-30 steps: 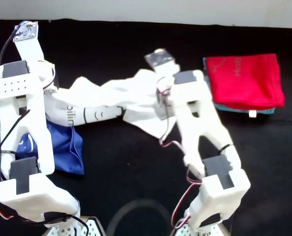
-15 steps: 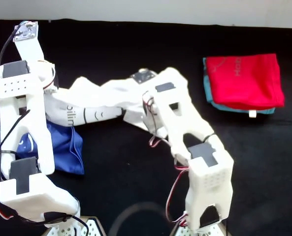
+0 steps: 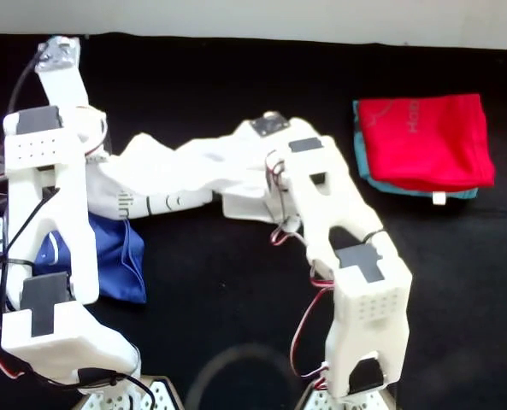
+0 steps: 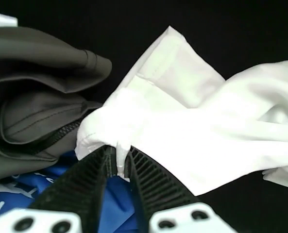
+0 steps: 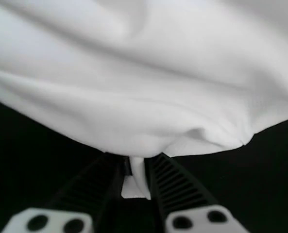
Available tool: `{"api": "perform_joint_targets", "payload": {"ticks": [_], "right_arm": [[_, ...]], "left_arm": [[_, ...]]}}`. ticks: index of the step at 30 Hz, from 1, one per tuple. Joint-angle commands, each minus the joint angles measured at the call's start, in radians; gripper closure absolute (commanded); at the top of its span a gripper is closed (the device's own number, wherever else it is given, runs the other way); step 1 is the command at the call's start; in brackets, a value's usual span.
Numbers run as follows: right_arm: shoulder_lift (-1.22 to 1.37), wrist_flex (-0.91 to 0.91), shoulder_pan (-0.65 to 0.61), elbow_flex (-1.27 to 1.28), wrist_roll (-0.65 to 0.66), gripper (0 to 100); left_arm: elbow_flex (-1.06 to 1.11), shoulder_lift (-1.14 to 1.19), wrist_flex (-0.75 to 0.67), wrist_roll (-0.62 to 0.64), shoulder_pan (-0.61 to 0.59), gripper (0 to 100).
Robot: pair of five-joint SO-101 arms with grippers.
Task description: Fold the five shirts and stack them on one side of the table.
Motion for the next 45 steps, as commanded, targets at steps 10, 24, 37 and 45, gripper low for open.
{"api": "perform_joint_targets", "payload": {"ticks": [10,24,37,45], "right_arm": [[-0.443,0.246,0.174,-0.163,0.012,99.2],[-0.881,0.194,0.231,-0.156,0.083,99.2],[-0.969,0.102,0.24,-0.153,0.086,99.2],[-0.975,0.096,0.326,0.038,0.256,99.2]], "left_arm": [[0.067,-0.045,0.146,0.009,0.033,99],[-0.561,-0.045,0.632,0.072,0.091,99],[-0.503,-0.203,0.632,0.137,0.117,99],[-0.096,-0.021,0.631,0.017,0.202,99]]}}
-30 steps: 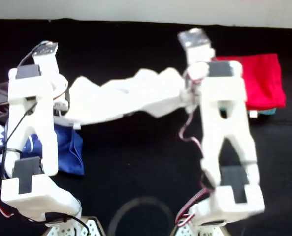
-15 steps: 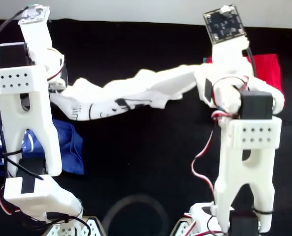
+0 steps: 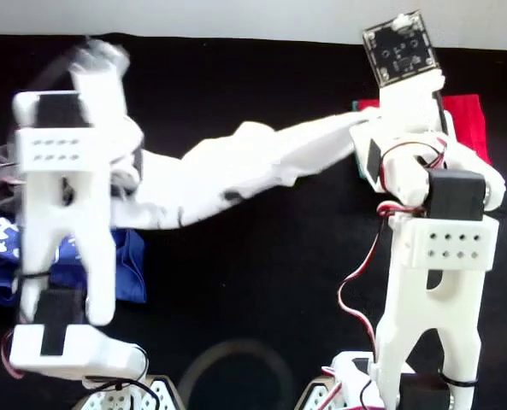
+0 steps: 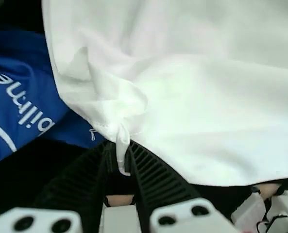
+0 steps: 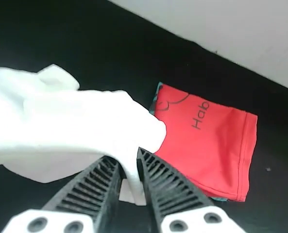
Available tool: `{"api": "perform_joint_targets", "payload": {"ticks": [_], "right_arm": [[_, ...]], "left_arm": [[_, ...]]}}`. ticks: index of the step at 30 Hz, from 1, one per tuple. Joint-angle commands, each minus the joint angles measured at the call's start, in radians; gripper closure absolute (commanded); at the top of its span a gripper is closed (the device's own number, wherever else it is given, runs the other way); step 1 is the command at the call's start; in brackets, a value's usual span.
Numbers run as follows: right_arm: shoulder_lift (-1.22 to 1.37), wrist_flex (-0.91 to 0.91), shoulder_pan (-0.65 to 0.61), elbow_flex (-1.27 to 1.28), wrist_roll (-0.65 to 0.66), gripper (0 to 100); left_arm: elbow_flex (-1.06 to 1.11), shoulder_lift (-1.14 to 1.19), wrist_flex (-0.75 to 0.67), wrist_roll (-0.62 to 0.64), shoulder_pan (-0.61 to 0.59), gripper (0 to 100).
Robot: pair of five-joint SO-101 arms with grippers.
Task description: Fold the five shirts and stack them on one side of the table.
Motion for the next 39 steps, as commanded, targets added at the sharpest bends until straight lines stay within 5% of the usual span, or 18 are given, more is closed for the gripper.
{"api": "perform_joint_targets", "payload": {"ticks": [1,8,14,20,29,39], "right_arm": [[-0.035,-0.033,0.048,0.087,0.064,99.2],[-0.036,-0.153,0.114,0.28,0.077,99.2],[-0.036,-0.196,0.114,0.349,0.077,99.2],[-0.036,-0.196,0.113,0.357,0.077,99.2],[-0.036,-0.196,0.113,0.351,0.077,99.2],[-0.036,-0.196,0.119,0.351,0.077,99.2]], "left_arm": [[0.085,0.09,0.0,-0.026,0.018,99],[0.093,0.282,0.002,-0.149,0.039,98],[0.091,0.194,0.008,-0.273,0.048,80],[0.096,-0.004,0.0,-0.44,0.085,81],[0.219,0.111,-0.029,-0.451,0.211,84],[0.601,0.148,-0.41,-0.453,0.251,86]]}}
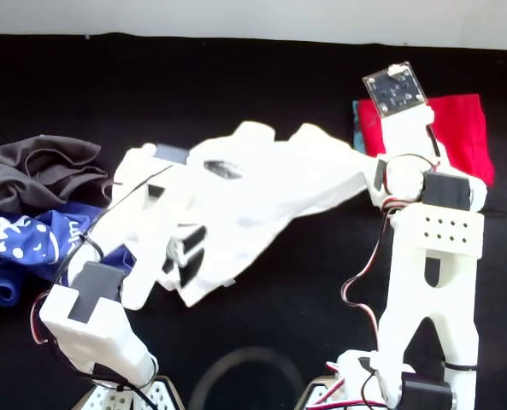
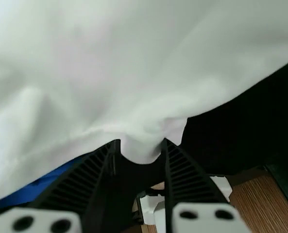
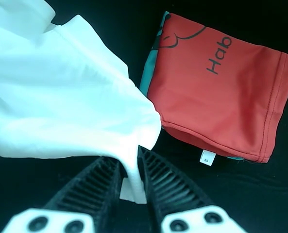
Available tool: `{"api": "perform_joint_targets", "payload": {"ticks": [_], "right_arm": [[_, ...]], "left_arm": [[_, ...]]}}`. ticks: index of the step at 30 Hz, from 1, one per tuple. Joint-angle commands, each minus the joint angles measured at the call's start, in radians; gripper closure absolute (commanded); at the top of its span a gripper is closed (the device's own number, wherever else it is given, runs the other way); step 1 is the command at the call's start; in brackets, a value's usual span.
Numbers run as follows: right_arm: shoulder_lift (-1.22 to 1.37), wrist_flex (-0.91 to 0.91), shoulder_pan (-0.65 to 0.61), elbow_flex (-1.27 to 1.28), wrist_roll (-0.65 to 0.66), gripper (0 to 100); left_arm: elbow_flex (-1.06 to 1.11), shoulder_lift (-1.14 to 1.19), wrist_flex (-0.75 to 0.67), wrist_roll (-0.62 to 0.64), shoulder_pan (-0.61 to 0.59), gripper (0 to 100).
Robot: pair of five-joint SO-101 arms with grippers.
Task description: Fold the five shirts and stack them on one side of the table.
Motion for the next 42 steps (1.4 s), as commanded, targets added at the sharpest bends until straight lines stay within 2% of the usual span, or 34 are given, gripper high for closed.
{"api": "perform_joint_targets", "payload": {"ticks": [1,6,9,12,18,23,26,34,42], "right_arm": [[-0.036,-0.015,0.016,-0.008,0.012,99.2],[-0.036,-0.013,0.013,-0.008,0.012,99.2],[-0.036,-0.013,-0.001,-0.008,0.009,99.2],[-0.036,-0.013,-0.031,-0.001,0.006,99.2],[-0.035,-0.013,-0.05,-0.001,0.006,99.2],[-0.027,-0.013,-0.048,-0.001,0.011,99.2],[-0.027,-0.013,-0.048,-0.001,0.011,99.2],[-0.035,-0.01,-0.045,-0.001,0.012,99.2],[-0.027,-0.012,-0.047,-0.001,0.014,99.2]], "left_arm": [[0.068,-0.004,-0.135,-0.009,-0.059,86],[0.012,0.007,-0.288,-0.026,-0.255,86],[-0.067,0.007,-0.279,-0.023,-0.277,86],[-0.145,-0.002,-0.186,-0.012,-0.251,86],[-0.28,-0.004,0.123,-0.002,-0.151,86],[-0.311,-0.004,0.212,0.002,-0.027,86],[-0.275,0.007,0.157,0.003,-0.004,86],[-0.093,0.008,-0.186,-0.003,-0.076,86],[-0.096,0.007,-0.12,-0.003,-0.061,86]]}}
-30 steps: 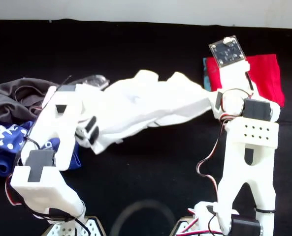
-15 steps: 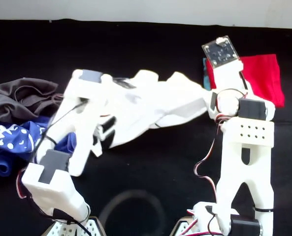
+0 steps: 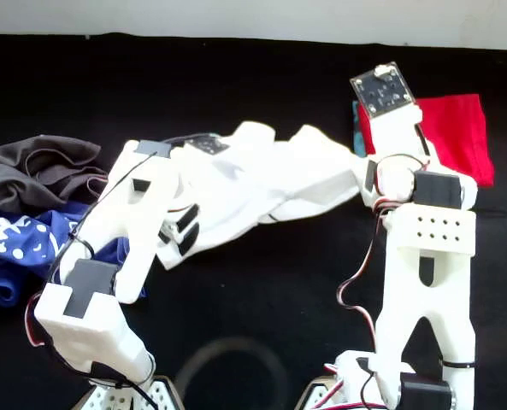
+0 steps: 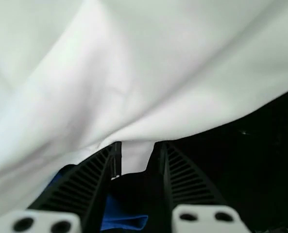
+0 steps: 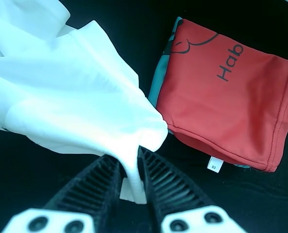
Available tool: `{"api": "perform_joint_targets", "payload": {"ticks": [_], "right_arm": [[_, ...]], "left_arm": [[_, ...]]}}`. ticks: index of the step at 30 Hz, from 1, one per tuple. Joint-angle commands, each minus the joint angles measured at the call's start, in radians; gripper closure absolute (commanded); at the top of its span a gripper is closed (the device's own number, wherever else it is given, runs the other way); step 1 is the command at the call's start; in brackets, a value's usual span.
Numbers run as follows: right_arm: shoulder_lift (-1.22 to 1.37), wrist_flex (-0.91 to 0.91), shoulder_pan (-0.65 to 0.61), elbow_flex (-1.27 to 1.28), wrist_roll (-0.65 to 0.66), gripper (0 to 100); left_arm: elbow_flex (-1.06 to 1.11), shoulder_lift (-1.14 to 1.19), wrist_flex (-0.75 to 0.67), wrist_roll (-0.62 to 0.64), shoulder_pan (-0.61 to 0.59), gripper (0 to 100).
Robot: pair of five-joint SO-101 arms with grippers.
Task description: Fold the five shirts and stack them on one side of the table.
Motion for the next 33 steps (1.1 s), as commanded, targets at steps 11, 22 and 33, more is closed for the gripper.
{"api": "perform_joint_targets", "payload": {"ticks": [11,22,33], "right_arm": [[-0.035,-0.007,-0.002,-0.005,0.011,99.2],[-0.033,-0.007,-0.007,-0.005,0.011,99.2],[-0.035,-0.007,-0.007,-0.004,0.009,99.2]], "left_arm": [[0.058,-0.005,-0.026,-0.044,-0.033,71],[0.122,-0.005,-0.207,-0.083,-0.147,73],[0.127,0.044,-0.239,-0.052,-0.099,100]]}}
